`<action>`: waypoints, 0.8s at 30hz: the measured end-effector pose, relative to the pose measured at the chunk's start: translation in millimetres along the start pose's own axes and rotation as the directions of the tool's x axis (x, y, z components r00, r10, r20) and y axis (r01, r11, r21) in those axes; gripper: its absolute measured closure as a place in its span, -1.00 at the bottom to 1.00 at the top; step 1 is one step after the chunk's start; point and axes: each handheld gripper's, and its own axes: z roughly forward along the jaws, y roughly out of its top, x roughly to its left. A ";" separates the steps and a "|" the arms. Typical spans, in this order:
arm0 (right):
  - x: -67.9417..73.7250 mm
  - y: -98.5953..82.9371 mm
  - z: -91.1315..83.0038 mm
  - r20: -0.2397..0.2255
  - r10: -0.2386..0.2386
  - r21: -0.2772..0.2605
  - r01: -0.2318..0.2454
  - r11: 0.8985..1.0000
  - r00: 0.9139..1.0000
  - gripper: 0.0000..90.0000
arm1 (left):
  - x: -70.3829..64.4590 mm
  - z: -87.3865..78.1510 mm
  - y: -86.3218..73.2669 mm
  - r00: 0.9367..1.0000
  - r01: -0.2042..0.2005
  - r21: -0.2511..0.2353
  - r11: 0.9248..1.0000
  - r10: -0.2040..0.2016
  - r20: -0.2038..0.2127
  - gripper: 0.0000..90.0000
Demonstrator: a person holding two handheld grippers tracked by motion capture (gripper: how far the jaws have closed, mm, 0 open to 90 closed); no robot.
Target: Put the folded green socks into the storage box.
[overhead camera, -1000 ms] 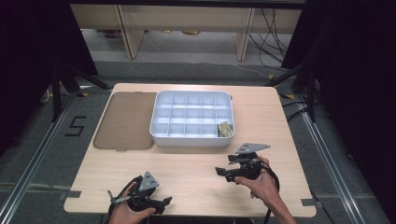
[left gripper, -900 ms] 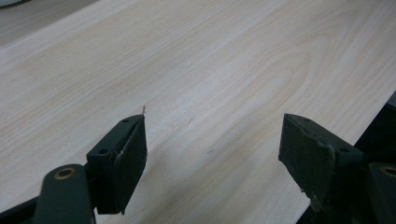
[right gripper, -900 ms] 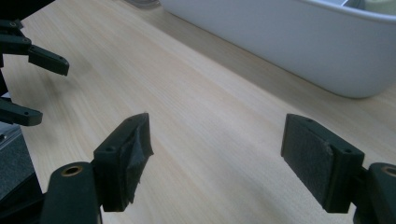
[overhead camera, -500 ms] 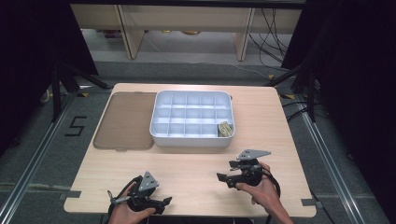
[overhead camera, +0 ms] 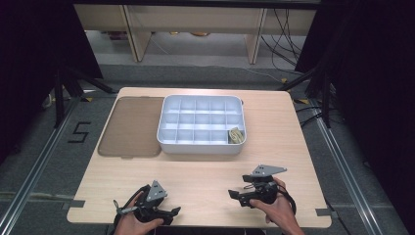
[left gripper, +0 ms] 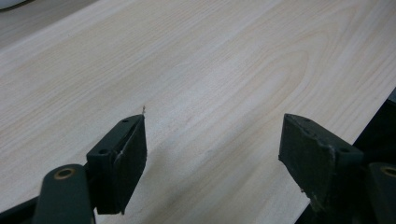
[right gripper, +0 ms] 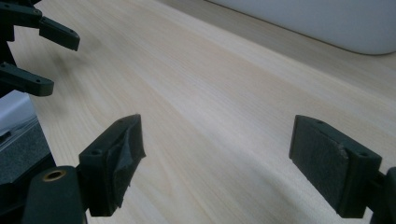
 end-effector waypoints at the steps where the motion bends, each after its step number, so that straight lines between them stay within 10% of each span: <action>1: 0.0 -1.5 -1.0 -0.011 0.012 0.015 -0.012 1.000 1.000 -0.60 | -0.4 -0.2 0.0 1.000 -0.003 0.002 1.000 0.003 -0.002 -0.49; 24: 9.0 -24.7 -1.7 0.045 0.002 0.048 -0.004 0.999 0.999 -0.60 | -0.9 0.3 0.1 1.000 -0.006 0.004 1.000 0.006 0.013 -0.49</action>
